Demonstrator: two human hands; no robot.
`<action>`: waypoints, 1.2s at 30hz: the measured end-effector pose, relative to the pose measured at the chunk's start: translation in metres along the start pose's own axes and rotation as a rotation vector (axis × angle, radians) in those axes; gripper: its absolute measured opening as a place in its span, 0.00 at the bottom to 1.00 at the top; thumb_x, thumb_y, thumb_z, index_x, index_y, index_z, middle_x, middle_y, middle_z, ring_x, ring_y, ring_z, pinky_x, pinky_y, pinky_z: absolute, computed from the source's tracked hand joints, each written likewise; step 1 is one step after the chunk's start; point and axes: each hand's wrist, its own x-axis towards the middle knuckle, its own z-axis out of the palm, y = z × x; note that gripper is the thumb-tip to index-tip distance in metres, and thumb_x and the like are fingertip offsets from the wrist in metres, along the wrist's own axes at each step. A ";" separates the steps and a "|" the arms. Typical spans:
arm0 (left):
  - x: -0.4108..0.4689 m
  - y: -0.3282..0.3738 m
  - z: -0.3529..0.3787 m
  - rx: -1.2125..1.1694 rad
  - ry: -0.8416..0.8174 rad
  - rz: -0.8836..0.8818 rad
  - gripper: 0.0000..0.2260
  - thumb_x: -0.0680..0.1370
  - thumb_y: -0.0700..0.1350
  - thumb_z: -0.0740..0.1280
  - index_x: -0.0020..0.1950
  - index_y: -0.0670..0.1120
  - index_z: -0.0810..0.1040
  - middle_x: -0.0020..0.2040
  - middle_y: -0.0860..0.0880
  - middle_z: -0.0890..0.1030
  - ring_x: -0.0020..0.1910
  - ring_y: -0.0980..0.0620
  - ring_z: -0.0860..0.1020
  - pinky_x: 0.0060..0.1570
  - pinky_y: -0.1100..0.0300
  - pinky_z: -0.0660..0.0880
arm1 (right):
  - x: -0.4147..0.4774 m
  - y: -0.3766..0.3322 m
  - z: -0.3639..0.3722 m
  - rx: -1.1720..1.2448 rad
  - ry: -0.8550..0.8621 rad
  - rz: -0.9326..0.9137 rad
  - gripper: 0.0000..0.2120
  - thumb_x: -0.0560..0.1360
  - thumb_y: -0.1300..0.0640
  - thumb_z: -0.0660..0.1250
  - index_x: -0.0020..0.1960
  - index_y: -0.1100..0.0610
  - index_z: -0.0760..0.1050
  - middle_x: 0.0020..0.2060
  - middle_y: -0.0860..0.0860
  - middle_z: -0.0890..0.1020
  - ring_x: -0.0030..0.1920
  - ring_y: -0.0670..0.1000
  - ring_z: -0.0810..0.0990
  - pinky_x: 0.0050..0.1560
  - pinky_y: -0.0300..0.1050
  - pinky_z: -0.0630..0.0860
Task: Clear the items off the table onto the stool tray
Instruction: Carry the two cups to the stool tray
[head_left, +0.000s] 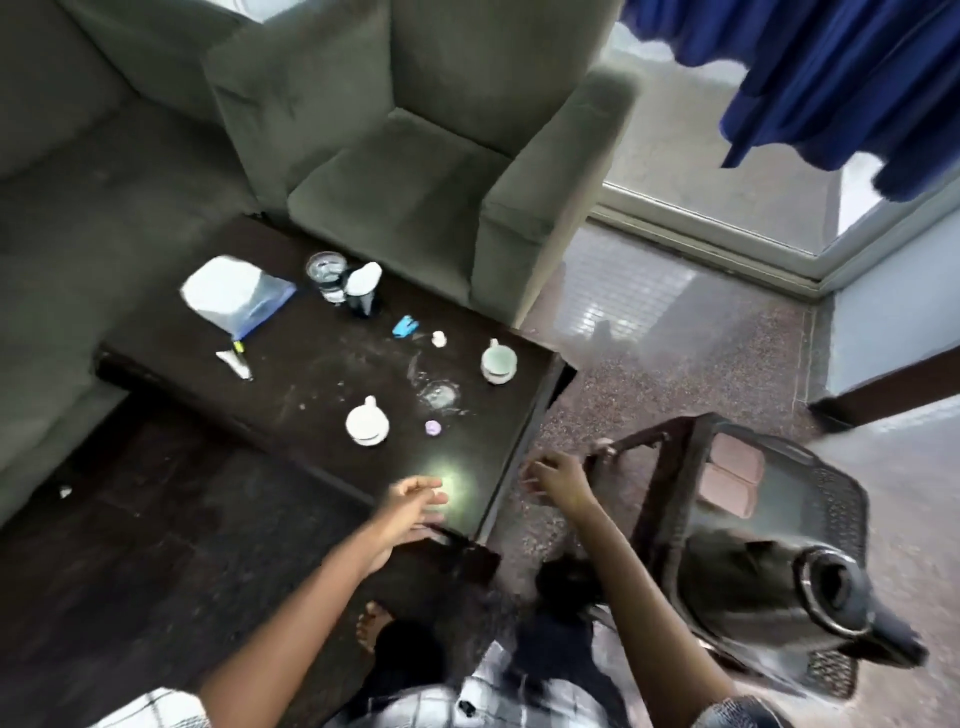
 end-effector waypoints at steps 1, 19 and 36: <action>-0.002 -0.005 -0.025 -0.025 0.022 -0.003 0.07 0.80 0.42 0.59 0.54 0.49 0.74 0.46 0.51 0.80 0.40 0.54 0.77 0.40 0.62 0.70 | -0.005 -0.004 0.028 -0.039 -0.058 0.010 0.12 0.75 0.69 0.57 0.37 0.58 0.73 0.28 0.53 0.75 0.18 0.40 0.73 0.21 0.31 0.65; 0.022 -0.012 -0.213 -0.107 0.208 -0.091 0.07 0.80 0.43 0.59 0.54 0.49 0.75 0.50 0.48 0.80 0.41 0.54 0.77 0.38 0.63 0.71 | 0.041 -0.034 0.220 -0.388 -0.249 0.258 0.09 0.75 0.63 0.58 0.37 0.56 0.72 0.29 0.51 0.77 0.20 0.45 0.73 0.27 0.35 0.67; 0.081 0.054 -0.256 0.122 0.154 -0.247 0.05 0.79 0.39 0.60 0.50 0.48 0.74 0.42 0.51 0.79 0.34 0.55 0.73 0.30 0.66 0.64 | 0.188 -0.024 0.285 -0.474 -0.171 0.266 0.19 0.72 0.59 0.57 0.63 0.58 0.66 0.57 0.62 0.77 0.35 0.55 0.72 0.29 0.44 0.67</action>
